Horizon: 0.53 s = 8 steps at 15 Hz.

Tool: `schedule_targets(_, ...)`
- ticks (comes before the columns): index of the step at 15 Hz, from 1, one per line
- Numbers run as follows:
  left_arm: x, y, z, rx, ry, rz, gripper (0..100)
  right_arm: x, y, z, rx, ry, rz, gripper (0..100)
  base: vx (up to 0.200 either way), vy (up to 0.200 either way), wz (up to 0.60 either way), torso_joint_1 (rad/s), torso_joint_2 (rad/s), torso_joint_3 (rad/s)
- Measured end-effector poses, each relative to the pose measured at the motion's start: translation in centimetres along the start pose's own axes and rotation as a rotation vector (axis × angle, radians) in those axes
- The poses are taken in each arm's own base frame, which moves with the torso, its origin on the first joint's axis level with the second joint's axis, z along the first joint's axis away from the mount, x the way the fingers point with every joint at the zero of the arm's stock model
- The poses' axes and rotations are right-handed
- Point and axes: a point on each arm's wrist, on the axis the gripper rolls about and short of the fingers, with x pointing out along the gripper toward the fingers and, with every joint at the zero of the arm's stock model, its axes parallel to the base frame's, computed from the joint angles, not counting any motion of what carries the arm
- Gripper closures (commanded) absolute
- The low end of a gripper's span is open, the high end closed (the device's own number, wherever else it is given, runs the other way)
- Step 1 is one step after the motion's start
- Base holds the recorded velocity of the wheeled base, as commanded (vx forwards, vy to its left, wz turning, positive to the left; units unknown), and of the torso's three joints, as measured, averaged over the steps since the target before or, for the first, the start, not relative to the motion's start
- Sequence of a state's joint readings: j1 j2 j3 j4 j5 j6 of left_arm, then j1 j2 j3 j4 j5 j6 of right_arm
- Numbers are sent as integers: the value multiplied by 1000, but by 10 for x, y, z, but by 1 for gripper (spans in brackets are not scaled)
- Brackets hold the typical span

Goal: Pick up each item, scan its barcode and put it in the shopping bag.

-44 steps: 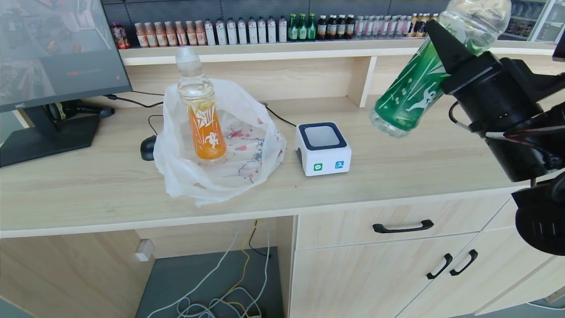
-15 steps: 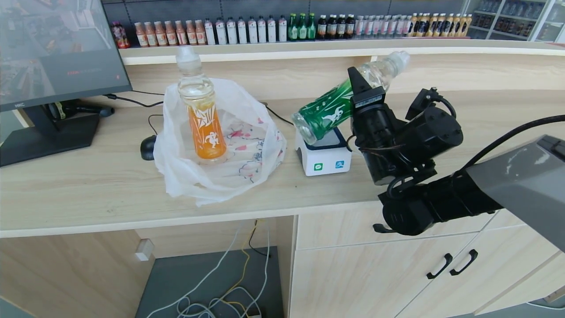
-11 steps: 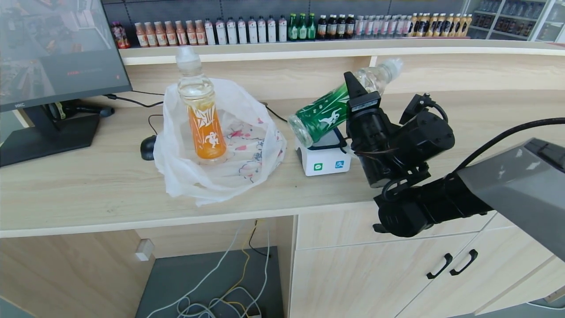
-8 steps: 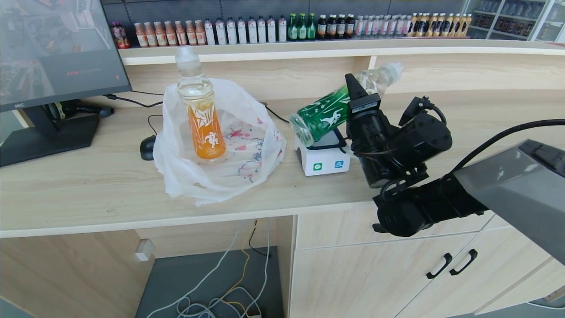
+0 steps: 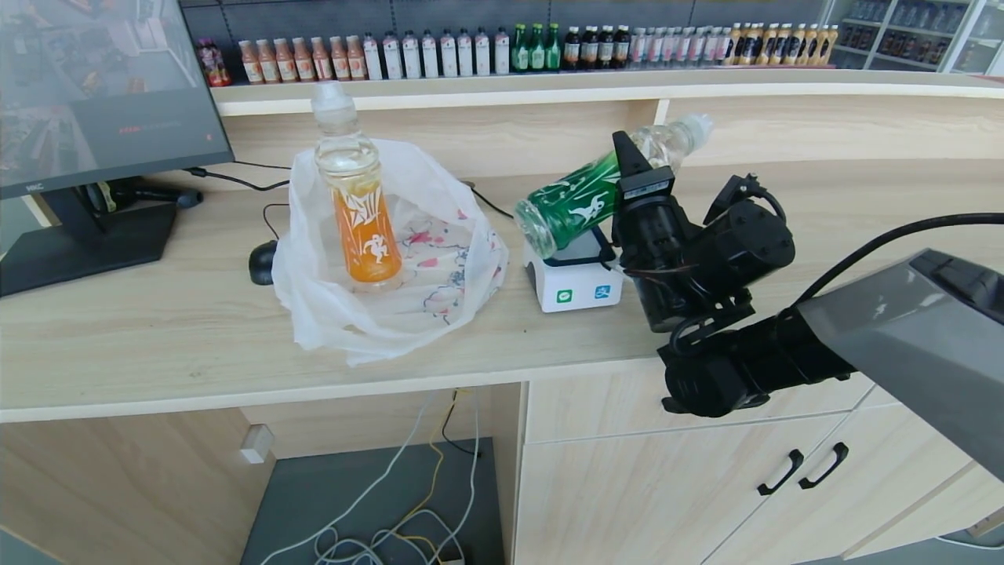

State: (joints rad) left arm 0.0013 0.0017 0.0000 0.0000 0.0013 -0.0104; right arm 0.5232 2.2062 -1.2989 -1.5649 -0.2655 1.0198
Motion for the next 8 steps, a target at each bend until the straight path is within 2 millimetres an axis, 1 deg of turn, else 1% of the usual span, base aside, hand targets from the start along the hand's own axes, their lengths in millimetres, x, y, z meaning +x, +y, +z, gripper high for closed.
schedule_targets(8,0,0,0,0,0,0,0,2,2,-1,7,-7,11,100,0,0,0,0,0,0)
